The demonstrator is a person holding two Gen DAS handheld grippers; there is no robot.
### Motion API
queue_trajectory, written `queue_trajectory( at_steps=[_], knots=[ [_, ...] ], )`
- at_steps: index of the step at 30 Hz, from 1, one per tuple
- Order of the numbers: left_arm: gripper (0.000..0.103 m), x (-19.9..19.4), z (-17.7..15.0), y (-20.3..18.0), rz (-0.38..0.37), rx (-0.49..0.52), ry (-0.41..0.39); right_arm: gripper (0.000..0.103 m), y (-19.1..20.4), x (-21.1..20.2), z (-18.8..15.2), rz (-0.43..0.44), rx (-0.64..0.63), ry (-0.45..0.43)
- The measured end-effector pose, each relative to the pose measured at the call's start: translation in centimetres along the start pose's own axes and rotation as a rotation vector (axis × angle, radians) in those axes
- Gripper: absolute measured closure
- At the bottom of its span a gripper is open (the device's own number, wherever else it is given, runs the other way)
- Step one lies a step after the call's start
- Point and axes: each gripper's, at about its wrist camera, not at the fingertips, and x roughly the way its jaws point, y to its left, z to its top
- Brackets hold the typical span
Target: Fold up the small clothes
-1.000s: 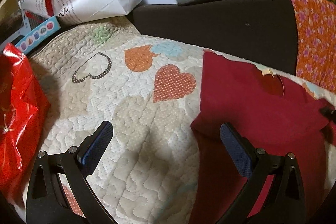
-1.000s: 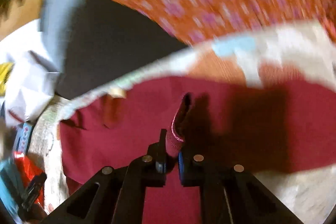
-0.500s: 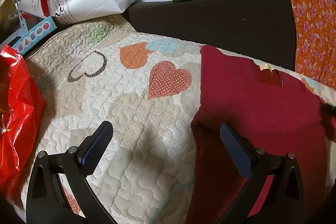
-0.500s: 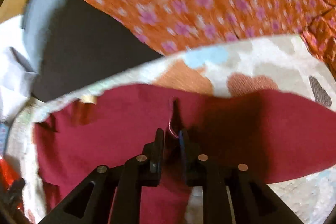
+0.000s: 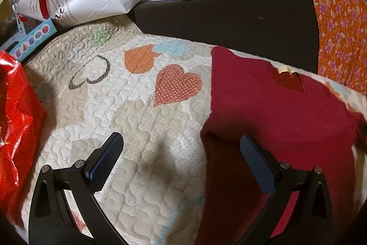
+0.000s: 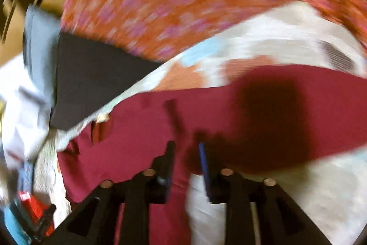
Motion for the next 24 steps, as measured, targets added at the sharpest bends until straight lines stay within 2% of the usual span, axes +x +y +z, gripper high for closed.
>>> queue_trajectory(
  at_steps=[1, 4, 7, 9, 11, 12, 13, 16, 19, 21, 24],
  knots=[
    [0.001, -0.2, 0.0, 0.0, -0.011, -0.007, -0.003, 0.062, -2.0, -0.9, -0.3, -0.023, 0.053, -0.002],
    [0.001, -0.5, 0.1, -0.2, -0.015, -0.004, -0.004, 0.061, -8.5, -4.0, -1.4, -0.077, 0.222, -0.018],
    [0.001, -0.6, -0.1, -0.4, -0.017, 0.006, -0.004, 0.060, -16.0, -6.6, -1.9, -0.157, 0.424, -0.088],
    [0.001, -0.5, -0.1, -0.4, -0.018, 0.007, 0.007, 0.060, -20.0, -6.9, -1.8, -0.108, 0.555, -0.153],
    [0.001, -0.3, -0.1, -0.3, -0.023, -0.002, 0.014, 0.061, -22.6, -6.3, -1.3, 0.020, 0.626, -0.231],
    [0.001, -0.3, -0.1, -0.4, -0.018, -0.004, 0.014, 0.073, -22.9, -6.1, -1.0, 0.028, 0.630, -0.236],
    [0.001, -0.2, -0.2, -0.4, -0.015, -0.002, 0.013, 0.093, -22.9, -5.8, -0.2, 0.034, 0.616, -0.230],
    [0.001, -0.2, -0.1, -0.3, -0.014, -0.003, 0.014, 0.096, -19.9, -6.9, 1.2, 0.099, 0.537, -0.274],
    [0.001, -0.5, 0.4, 0.0, -0.027, -0.004, 0.014, 0.096, -11.3, -9.4, 3.4, 0.177, 0.260, -0.304],
    [0.001, -0.8, 1.4, 0.3, -0.040, -0.015, -0.017, 0.096, -4.0, -9.9, 4.1, 0.248, 0.076, -0.296],
    [0.001, -1.2, 2.8, 1.1, -0.037, -0.036, -0.063, 0.096, 7.2, -7.8, 3.1, 0.385, -0.141, -0.218]
  ],
)
